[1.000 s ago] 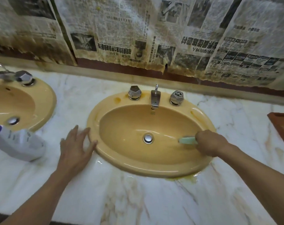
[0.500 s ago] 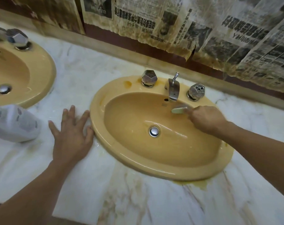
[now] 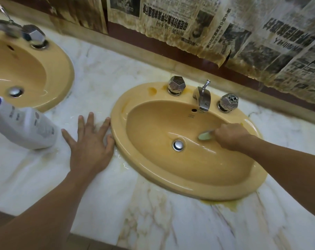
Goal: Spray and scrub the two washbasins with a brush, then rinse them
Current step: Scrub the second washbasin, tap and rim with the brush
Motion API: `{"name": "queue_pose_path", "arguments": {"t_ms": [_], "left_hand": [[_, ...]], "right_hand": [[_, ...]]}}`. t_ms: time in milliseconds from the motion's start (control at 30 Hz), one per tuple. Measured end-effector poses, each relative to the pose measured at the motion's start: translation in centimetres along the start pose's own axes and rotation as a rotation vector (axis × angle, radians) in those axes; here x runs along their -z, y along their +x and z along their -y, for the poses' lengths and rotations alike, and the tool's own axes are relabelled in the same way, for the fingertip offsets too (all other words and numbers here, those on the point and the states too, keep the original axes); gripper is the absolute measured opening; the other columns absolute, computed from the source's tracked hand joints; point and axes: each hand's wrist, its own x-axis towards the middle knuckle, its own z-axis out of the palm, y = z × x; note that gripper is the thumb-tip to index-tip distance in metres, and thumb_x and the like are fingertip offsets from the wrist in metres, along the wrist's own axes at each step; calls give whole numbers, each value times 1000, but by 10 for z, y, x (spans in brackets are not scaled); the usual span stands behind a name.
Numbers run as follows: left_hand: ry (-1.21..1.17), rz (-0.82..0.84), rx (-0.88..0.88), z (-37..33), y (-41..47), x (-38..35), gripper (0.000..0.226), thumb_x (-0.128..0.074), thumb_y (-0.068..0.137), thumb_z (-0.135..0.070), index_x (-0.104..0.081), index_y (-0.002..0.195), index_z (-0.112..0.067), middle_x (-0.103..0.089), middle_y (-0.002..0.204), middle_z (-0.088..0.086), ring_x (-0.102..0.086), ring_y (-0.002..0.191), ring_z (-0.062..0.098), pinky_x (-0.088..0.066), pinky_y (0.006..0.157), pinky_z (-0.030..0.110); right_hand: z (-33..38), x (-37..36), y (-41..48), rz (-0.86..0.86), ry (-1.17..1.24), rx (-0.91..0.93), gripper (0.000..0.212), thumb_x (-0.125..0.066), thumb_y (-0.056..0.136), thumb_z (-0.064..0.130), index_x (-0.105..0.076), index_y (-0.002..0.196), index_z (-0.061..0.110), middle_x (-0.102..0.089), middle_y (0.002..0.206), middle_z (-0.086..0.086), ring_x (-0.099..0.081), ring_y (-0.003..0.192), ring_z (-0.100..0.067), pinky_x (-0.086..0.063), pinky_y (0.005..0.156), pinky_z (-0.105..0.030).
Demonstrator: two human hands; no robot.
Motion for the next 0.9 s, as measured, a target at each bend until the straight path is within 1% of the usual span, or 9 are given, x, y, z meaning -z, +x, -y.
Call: {"name": "queue_pose_path", "arguments": {"t_ms": [100,200,300,467,533,600,667,800,900], "left_hand": [[-5,-4,-5,0,-1,0,64,-21,97,-54,-25,160,-44,-7,172,4,5,159,24,3,118,73],[-9,-9,-10,1,-1,0,65,-21,96,-54,-25,160,-43,-8,172,4,4,159,25,3,117,73],[-12,-12,-15,2,0,0,64,-21,97,-54,-26,160,-43,-9,172,5,3,159,25,3,117,73],[-18,-16,-26,3,-1,0,64,-22,97,-55,-27,159,-42,-10,172,5,1,159,27,3,117,74],[-25,-15,-23,2,-1,0,64,-22,96,-55,-27,159,-42,-9,172,5,2,159,26,4,117,73],[-26,-12,-23,2,-1,1,65,-21,96,-56,-27,159,-43,-9,172,5,2,159,26,4,117,73],[-30,-14,-23,3,-1,1,64,-22,97,-56,-28,159,-42,-9,172,5,3,159,26,4,118,73],[-31,-14,-30,4,-2,2,64,-22,97,-56,-28,159,-42,-10,172,5,2,159,27,4,117,73],[-38,-18,-35,3,-2,3,63,-23,98,-56,-28,159,-41,-11,172,6,1,159,27,4,118,73]], "right_hand": [[-13,-1,6,-317,0,29,46,-40,105,31,-38,151,27,-66,92,-2,-65,72,-29,-47,53,-33],[-22,6,11,-539,-5,43,45,-52,103,29,-46,147,21,-58,79,-1,-57,57,-29,-41,43,-30],[-24,5,1,-402,-85,53,47,-45,105,31,-38,152,29,-60,80,3,-57,63,-24,-36,47,-28],[-8,-14,-34,235,52,-61,33,-47,100,35,-58,129,21,-58,105,-1,-58,86,-22,-55,78,-34],[-8,-4,-37,264,111,-99,40,-46,101,51,-58,121,18,-55,106,-1,-59,91,-23,-51,77,-33],[-18,8,-40,171,80,-167,34,-45,102,43,-61,121,19,-60,113,-2,-63,99,-25,-50,77,-33],[-28,10,-48,172,73,-185,28,-45,101,38,-65,111,21,-62,102,-2,-61,86,-22,-52,73,-31],[-40,3,-81,540,388,-130,30,-54,97,36,-60,73,18,-51,64,-2,-41,51,-24,-35,43,-25],[-52,1,-90,378,331,-187,26,-53,96,33,-67,79,20,-61,72,2,-55,58,-20,-46,50,-26]]}}
